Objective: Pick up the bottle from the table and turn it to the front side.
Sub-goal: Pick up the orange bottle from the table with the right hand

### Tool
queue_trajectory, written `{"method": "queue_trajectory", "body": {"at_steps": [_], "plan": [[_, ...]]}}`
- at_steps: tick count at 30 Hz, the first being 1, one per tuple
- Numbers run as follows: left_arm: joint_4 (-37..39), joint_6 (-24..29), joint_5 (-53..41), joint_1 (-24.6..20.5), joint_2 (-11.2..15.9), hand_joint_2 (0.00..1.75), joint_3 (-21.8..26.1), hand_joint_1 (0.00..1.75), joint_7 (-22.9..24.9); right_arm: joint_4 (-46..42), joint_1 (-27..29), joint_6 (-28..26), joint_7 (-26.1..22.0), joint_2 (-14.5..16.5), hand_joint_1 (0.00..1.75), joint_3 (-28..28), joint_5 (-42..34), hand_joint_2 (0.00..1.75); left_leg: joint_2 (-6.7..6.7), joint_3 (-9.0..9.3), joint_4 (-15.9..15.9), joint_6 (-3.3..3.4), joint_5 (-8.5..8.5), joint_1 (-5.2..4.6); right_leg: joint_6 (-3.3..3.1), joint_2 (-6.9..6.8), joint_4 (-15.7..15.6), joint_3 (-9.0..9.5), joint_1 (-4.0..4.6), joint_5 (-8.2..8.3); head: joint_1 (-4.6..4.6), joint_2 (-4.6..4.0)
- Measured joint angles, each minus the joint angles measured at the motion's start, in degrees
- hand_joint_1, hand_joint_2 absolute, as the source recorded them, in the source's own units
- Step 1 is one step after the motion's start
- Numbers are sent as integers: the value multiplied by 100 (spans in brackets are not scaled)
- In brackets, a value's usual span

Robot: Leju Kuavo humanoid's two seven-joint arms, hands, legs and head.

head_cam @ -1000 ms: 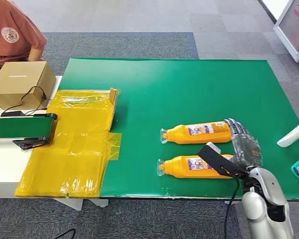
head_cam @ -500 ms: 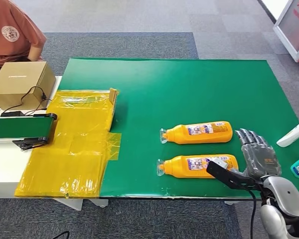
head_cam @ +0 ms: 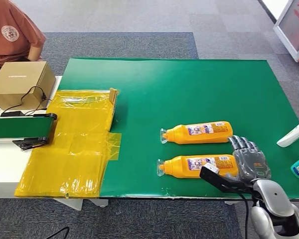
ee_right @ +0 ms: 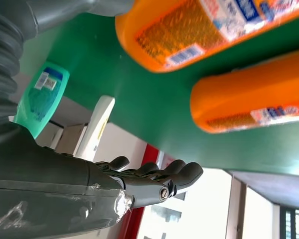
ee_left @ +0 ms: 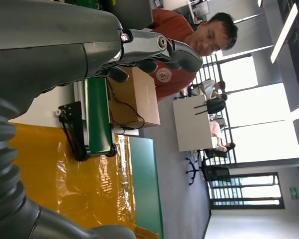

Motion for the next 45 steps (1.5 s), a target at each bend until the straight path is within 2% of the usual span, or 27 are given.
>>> {"method": "queue_trajectory", "body": {"at_steps": [17, 28, 30, 32, 34, 45], "plan": [[1, -9, -103, -9, 2, 175, -113, 0, -9, 887, -115, 9, -129, 175, 0, -67, -30, 175, 0, 1, 0, 0, 0, 0, 0, 0, 0, 1, 0, 0, 0, 0], [48, 155, -198, -27, 98, 175, -544, 0, -7, 1965, -832, -149, -335, 189, 0, 129, 113, 175, 1, 3, 0, 1, 3, 0, 0, 1, 0, 4, -1, 2, 0, 0], [55, 179, -196, -18, 119, 175, -592, 0, -7, 2121, -911, -155, -345, 189, 23, 189, 121, 175, 1, 3, 0, 0, 3, 0, 0, 0, 0, 4, 0, 2, 0, 0], [60, 191, -190, -11, 135, 175, -620, 0, -6, 2253, -975, -158, -356, 189, 110, 247, 121, 175, 0, 3, 0, 0, 3, 0, 0, 1, 1, 3, 0, 2, 0, 0], [63, 193, -183, -6, 149, 175, -641, 0, -4, 2364, -1030, -163, -374, 189, 175, 295, 116, 175, 0, 3, 0, 0, 2, 0, 0, 1, 1, 3, 0, 1, 1, 0], [66, 199, -141, 24, 157, 175, -649, 0, -3, 2651, -1277, -254, -421, 175, 175, 422, -5, 175, 1, 10, 0, 0, 1, 0, 0, 2, 0, 9, 0, 2, 0, 0]]}}
